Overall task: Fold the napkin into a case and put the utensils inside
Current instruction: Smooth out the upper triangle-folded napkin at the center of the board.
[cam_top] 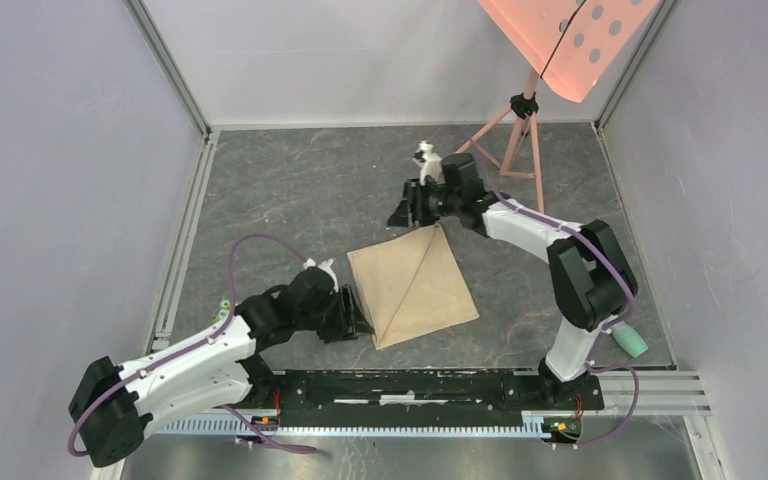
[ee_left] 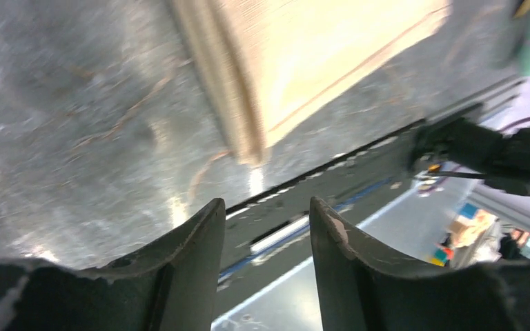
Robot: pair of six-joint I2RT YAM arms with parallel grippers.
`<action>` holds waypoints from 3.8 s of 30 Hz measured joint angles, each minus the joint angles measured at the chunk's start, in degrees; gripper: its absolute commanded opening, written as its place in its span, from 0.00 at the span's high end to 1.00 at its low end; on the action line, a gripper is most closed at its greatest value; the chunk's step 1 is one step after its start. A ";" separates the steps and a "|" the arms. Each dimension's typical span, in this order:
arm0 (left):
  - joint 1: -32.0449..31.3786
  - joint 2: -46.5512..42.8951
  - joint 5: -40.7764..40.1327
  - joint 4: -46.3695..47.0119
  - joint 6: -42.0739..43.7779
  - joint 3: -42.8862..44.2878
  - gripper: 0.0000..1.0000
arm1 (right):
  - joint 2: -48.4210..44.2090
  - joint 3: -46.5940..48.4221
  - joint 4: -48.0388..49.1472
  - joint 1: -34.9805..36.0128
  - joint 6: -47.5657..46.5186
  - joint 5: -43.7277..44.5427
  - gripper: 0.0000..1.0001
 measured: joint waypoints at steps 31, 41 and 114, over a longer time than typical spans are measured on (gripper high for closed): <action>27.23 50.53 5.44 8.13 16.50 30.77 0.76 | 7.96 -8.26 9.57 -12.48 0.50 -7.34 0.58; 27.76 49.81 5.46 9.88 16.59 29.38 0.78 | 9.33 -7.56 6.97 -14.03 -1.40 -6.08 0.53; 29.44 47.98 6.32 3.21 19.52 33.44 0.70 | -7.65 -26.10 7.10 26.67 2.80 12.02 0.56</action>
